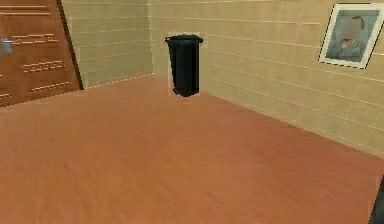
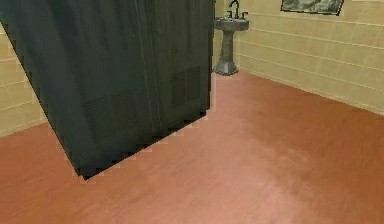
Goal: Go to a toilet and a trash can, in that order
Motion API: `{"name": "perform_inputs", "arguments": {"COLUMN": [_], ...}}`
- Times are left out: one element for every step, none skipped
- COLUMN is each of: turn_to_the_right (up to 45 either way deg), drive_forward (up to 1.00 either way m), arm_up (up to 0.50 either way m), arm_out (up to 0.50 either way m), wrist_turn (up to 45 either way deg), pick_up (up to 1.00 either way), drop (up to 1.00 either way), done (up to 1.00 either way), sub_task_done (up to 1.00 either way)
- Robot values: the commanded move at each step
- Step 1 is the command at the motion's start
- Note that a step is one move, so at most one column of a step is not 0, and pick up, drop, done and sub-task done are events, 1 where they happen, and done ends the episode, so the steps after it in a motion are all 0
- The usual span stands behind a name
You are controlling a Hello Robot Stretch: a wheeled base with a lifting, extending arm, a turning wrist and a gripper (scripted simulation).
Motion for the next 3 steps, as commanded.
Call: {"name": "perform_inputs", "arguments": {"turn_to_the_right": [0.0, 0.0, 0.0], "drive_forward": [1.0, 1.0, 0.6], "arm_up": [0.0, 0.0, 0.0], "arm_out": [0.0, 0.0, 0.0], "wrist_turn": [0.0, 0.0, 0.0], "pick_up": [0.0, 0.0, 0.0], "drop": [0.0, 0.0, 0.0], "done": [0.0, 0.0, 0.0], "sub_task_done": [0.0, 0.0, 0.0]}}
